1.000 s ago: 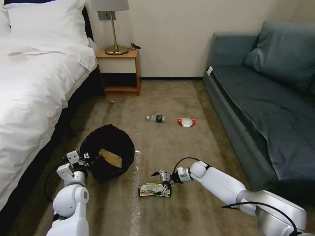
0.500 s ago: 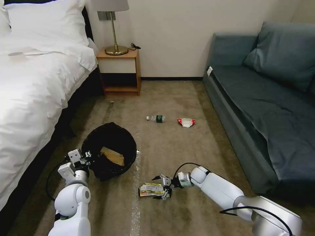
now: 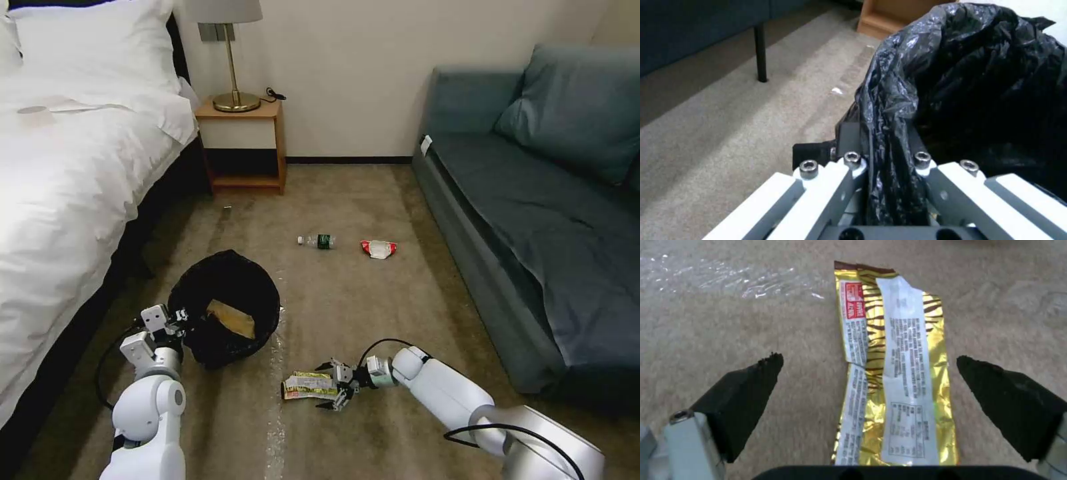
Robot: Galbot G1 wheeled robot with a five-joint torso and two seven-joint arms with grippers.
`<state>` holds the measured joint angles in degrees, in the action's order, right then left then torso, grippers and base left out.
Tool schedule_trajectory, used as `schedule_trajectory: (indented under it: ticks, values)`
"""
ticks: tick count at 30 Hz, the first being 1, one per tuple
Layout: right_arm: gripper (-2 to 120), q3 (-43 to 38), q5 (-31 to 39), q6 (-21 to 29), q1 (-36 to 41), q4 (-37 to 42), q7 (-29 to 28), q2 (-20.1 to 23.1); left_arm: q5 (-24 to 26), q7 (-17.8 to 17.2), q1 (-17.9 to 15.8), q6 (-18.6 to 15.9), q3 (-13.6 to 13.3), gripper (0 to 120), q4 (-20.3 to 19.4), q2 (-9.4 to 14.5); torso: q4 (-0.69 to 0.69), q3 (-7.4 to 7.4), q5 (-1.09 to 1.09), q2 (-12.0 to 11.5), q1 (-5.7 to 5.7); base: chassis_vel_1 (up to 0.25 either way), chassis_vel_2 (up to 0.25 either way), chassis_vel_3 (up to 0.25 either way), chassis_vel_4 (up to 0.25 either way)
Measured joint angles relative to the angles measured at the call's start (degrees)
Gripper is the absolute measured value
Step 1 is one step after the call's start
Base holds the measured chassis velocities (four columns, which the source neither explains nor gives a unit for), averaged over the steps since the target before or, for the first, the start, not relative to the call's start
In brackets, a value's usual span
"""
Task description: Pick up the trash bin, then pick up the garbage on the floor and place it into the trash bin.
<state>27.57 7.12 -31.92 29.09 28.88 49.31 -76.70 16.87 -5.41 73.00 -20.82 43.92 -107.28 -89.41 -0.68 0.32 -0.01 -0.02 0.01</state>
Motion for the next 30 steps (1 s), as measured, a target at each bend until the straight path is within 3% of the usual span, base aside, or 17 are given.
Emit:
schedule_trajectory:
  ticks: [30]
  values:
    - [100,-2.9,-2.0,0.0,-0.3,-5.0,-2.5,-1.5,-0.8,0.7,0.7,0.4,-0.6,4,-0.7,-0.2,0.0,0.0,0.0,0.0,0.0,0.0,0.0,0.0,0.0]
